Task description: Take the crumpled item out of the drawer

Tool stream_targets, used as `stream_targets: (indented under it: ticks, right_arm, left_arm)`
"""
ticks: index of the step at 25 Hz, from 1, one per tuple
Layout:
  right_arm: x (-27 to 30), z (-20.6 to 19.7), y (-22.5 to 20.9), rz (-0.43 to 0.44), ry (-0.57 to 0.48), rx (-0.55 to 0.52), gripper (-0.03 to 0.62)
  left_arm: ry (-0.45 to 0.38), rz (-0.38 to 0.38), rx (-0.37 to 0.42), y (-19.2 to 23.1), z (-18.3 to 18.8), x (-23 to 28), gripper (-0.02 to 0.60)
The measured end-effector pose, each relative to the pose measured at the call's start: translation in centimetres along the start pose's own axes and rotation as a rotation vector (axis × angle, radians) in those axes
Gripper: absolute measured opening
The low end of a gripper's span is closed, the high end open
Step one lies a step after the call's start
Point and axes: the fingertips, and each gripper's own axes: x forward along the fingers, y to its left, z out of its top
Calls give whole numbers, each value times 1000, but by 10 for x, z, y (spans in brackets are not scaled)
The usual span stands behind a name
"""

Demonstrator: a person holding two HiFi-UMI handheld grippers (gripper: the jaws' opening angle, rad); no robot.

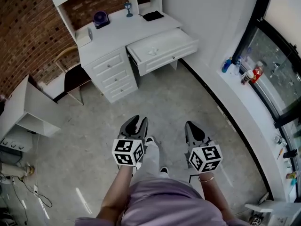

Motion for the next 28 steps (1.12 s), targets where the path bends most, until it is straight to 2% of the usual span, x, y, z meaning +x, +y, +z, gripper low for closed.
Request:
stream_targets:
  ticks: [6,15,28]
  right_arm:
    - [47,11,-12,-7,8,-2,3]
    - [150,45,-29,-20,18,-14,3]
    - [271,83,-39,-69,16,-17,3]
  left_arm:
    - [3,8,-7,33,13,45,130]
    - [-4,29,-32,106,50,121,135]
    - [-21,7,-16,192,105,212,147]
